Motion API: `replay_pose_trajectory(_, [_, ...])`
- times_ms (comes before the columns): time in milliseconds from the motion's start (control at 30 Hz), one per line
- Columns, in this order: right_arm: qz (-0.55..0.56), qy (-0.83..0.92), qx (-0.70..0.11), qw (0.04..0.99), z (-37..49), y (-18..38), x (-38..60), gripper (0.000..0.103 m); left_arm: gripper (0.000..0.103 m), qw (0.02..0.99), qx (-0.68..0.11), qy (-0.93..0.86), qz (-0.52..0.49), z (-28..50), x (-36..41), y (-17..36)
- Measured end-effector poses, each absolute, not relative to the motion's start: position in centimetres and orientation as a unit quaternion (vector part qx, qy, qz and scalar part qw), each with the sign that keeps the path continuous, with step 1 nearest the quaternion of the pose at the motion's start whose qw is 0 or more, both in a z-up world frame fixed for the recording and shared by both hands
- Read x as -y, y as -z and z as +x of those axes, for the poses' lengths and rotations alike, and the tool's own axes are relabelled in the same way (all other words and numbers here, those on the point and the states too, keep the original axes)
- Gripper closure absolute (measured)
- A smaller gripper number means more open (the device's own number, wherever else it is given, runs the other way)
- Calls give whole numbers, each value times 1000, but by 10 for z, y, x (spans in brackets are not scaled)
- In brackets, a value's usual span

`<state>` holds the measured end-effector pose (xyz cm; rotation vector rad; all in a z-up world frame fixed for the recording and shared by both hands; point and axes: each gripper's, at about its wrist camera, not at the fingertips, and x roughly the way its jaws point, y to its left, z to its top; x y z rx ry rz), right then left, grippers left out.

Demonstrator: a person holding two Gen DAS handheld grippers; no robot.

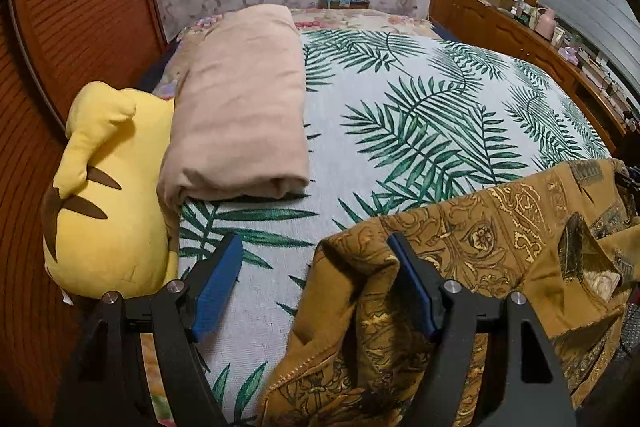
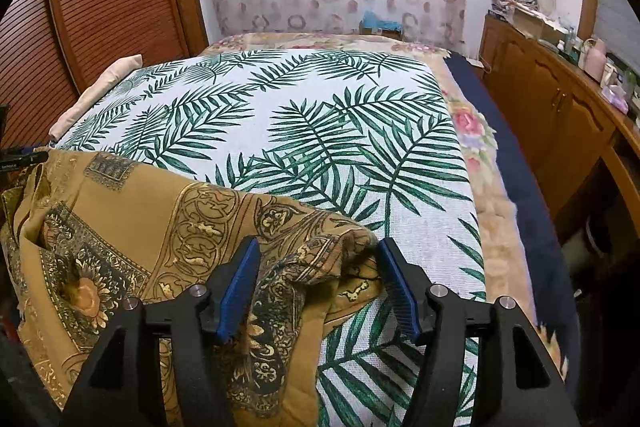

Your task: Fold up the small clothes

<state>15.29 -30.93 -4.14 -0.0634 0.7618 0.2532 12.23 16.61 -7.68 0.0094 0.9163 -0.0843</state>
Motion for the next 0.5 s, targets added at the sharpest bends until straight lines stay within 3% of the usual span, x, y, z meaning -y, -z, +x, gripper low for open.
replay_pose_trajectory(400, [-31, -138, -373, 917, 153, 46, 309, 32, 26, 900, -434, 39, 5, 121, -166, 78])
replay_pose_trajectory(433, [-34, -145, -374, 916, 152, 46, 307, 38, 29, 900, -434, 41, 6, 121, -165, 77])
replay_pose_trajectory(467, [-36, -154, -373, 914, 151, 45, 306, 48, 42, 900, -433, 55, 9, 120, -163, 76])
replay_pose_trajectory(500, [-37, -165, -373, 912, 150, 44, 304, 54, 48, 898, -434, 65, 12, 119, -161, 75])
